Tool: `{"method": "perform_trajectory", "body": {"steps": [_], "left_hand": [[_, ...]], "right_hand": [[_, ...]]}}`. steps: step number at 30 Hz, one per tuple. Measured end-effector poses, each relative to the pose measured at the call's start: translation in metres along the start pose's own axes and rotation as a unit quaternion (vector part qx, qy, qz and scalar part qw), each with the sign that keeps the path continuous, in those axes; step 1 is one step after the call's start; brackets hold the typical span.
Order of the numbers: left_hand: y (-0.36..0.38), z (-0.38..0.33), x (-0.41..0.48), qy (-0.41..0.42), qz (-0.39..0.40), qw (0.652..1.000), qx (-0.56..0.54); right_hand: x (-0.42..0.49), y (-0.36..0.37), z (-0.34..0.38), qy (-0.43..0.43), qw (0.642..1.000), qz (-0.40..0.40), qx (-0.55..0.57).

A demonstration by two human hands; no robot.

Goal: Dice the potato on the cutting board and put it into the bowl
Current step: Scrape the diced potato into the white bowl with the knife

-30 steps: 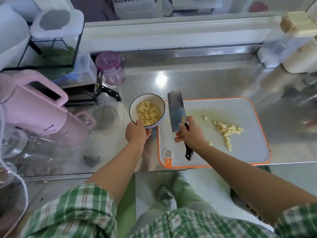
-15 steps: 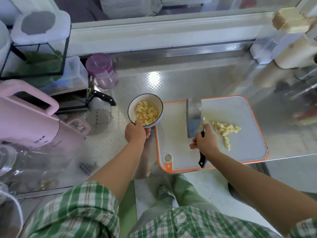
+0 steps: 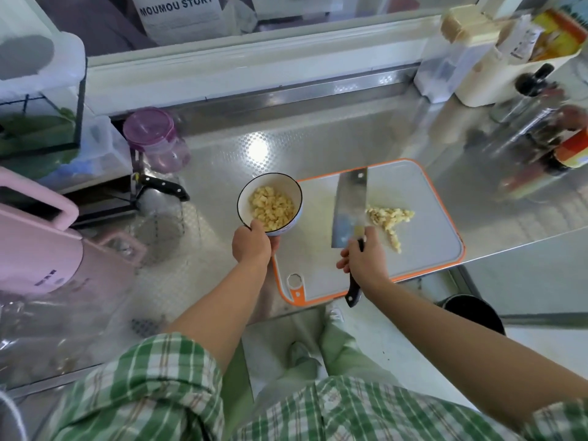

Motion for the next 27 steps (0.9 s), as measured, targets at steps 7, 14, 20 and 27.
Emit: {"method": "perform_trajectory", "body": {"steps": [7,14,20,27], "left_hand": [[0.008,0.008,-0.012,0.000,0.009,1.000,0.019],[0.023,0.014,-0.021,0.009,0.028,0.999,0.033],[0.033,0.017,-0.021,-0.003,0.031,0.999,0.032],[0.043,0.021,-0.018,0.001,0.027,0.998,0.052]], "right_hand": [[0.004,-0.024,-0.024,0.049,0.998,0.008,-0.033],[-0.007,-0.039,-0.027,-0.002,0.999,0.016,-0.045],[-0.011,-0.031,-0.042,0.019,0.995,0.065,-0.075],[-0.019,-0.074,-0.047,-0.016,0.988,0.031,-0.148]]}}
Point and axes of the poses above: each hand's wrist, its own x-axis towards the middle knuckle, its own y-axis out of the palm, z = x × y, the point moved 3 cm from there along x, towards the middle knuckle, and after that the axes turned 15 degrees about z, right-handed, at the moved point
